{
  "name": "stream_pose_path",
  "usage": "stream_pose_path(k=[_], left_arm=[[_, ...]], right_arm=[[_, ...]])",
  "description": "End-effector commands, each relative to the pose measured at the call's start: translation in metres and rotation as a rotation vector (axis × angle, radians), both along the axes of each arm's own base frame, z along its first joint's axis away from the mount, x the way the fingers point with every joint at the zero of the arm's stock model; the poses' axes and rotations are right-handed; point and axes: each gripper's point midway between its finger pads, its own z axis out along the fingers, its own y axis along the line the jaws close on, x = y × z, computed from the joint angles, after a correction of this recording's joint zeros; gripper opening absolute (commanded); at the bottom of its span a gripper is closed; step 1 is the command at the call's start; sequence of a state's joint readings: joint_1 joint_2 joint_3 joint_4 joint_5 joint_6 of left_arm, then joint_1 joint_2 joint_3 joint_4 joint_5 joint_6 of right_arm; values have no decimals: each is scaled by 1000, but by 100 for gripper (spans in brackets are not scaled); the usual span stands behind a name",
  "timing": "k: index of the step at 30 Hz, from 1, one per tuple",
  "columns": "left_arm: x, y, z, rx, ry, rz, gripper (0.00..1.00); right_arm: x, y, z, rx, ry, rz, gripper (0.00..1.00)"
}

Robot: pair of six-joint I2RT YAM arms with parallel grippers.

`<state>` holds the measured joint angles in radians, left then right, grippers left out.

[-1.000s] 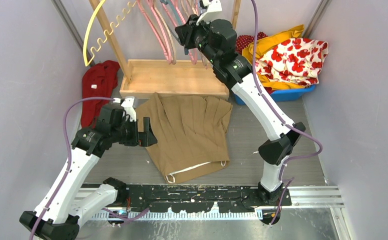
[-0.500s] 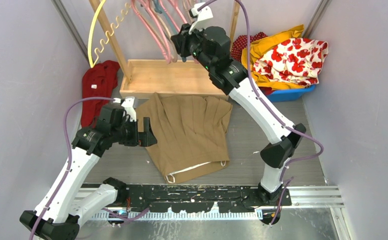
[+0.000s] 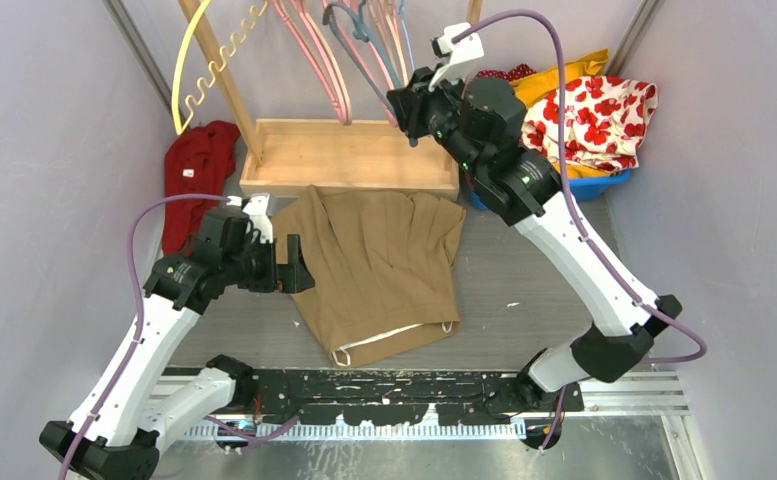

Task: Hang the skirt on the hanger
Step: Pick up the hanger from the clothesline.

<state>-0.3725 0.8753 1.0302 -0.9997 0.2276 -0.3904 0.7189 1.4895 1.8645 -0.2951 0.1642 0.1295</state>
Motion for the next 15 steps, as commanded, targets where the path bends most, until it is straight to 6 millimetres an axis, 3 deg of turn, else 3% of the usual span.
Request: stream_pose_path(k=[1, 8, 15], left_arm=[[6, -3, 19, -36, -57, 9, 99], [4, -4, 17, -47, -49, 10, 99], [5, -12, 12, -85, -34, 1, 100]], right_arm=[[-20, -24, 11, -4, -13, -29, 1], [-54, -50, -23, -65, 98, -20, 1], [-116, -83, -50, -42, 231, 45, 1]])
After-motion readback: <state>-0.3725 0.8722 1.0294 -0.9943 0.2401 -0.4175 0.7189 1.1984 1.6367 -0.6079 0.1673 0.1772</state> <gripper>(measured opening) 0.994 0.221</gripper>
